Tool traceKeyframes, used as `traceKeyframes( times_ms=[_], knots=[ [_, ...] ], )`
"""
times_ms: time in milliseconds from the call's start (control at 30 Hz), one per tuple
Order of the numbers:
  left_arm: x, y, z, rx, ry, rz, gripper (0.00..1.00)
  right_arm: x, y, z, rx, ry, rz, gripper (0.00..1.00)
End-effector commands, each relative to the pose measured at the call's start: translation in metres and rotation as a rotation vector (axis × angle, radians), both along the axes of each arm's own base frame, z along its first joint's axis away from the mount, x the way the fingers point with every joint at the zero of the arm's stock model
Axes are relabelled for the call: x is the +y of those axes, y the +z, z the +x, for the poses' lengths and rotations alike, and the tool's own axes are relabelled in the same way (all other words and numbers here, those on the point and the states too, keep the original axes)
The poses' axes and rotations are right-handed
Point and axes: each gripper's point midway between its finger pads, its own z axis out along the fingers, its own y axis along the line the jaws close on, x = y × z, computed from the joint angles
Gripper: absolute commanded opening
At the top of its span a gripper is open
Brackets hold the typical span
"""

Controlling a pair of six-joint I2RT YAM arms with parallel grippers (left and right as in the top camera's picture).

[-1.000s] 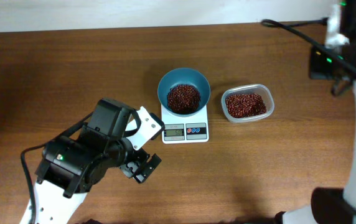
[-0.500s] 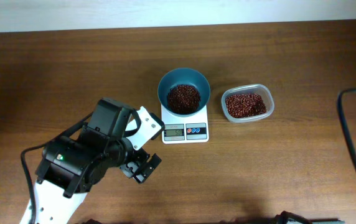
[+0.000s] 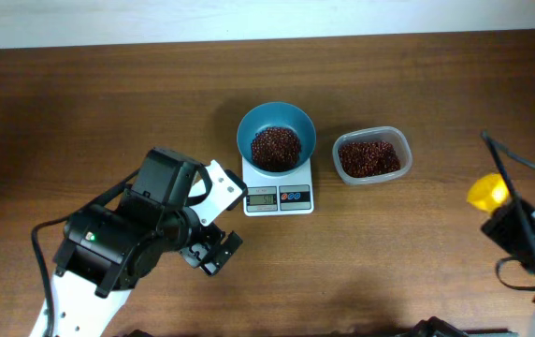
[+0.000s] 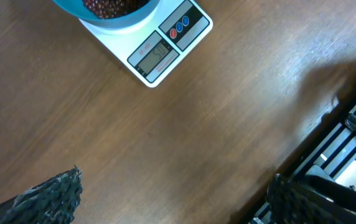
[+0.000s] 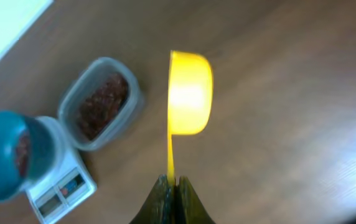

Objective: Scoop item into bowl and weigh 50g on scale
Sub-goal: 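Carry the scoop with the right gripper away to the right edge, then lower the scoop and set it on the table at right front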

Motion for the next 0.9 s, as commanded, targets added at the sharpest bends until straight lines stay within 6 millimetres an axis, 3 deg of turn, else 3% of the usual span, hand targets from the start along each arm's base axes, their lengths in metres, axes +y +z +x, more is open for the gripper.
traceKeyframes(
  times_ms=[0,167,300,400,500,600,767,867],
  knots=[
    [0.001,-0.001,0.001,-0.004,-0.010,0.009,0.99,0.021,-0.025,0.009,-0.116,0.078,0.173,0.04],
    [0.001,-0.001,0.001,-0.004,-0.010,0.009,0.99,0.001,-0.049,0.016,-0.172,0.055,0.145,0.04],
    [0.001,-0.001,0.001,-0.004,-0.010,0.009,0.99,0.014,-0.069,0.036,-0.276,0.150,0.201,0.04],
    [0.001,-0.001,0.001,-0.004,-0.010,0.009,0.99,0.011,-0.092,0.040,-0.298,0.112,0.234,0.04],
    [0.001,-0.001,0.001,-0.004,-0.010,0.009,0.99,0.016,-0.124,0.033,-0.257,0.070,0.290,0.04],
    [0.001,-0.001,0.001,-0.004,-0.010,0.009,0.99,0.013,-0.142,0.026,-0.206,0.030,0.279,0.04],
    [0.001,-0.001,0.001,-0.004,-0.010,0.009,0.99,-0.007,-0.157,0.016,-0.122,-0.062,0.188,0.04],
    [0.001,-0.001,0.001,-0.004,-0.010,0.009,0.99,-0.007,-0.162,0.011,-0.094,-0.078,0.188,0.05]
  ],
)
